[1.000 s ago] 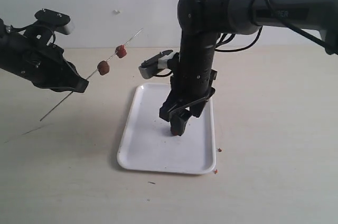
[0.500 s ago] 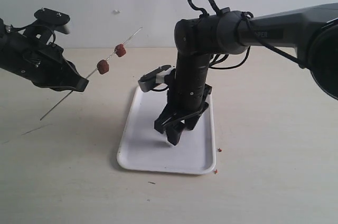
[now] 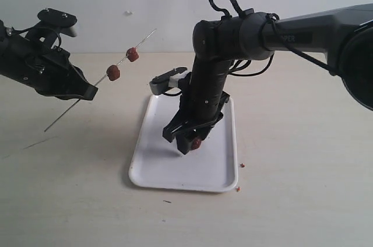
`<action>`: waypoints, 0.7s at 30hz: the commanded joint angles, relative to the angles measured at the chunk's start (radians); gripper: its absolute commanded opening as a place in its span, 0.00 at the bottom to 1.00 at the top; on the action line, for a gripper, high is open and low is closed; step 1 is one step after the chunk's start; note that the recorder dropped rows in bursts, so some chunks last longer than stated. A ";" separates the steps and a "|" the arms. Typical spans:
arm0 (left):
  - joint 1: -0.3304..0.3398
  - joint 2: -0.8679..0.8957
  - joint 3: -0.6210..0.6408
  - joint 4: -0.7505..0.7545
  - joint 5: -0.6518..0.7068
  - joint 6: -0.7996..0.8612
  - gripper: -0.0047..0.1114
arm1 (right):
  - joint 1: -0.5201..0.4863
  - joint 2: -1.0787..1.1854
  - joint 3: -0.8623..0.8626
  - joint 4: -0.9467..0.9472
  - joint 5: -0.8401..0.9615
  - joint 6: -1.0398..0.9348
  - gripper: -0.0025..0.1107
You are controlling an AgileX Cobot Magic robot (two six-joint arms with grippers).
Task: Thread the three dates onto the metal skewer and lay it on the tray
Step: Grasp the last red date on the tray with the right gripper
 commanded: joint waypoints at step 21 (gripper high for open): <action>0.001 -0.008 -0.005 -0.008 -0.002 -0.003 0.04 | -0.023 -0.033 0.000 0.042 0.105 -0.012 0.25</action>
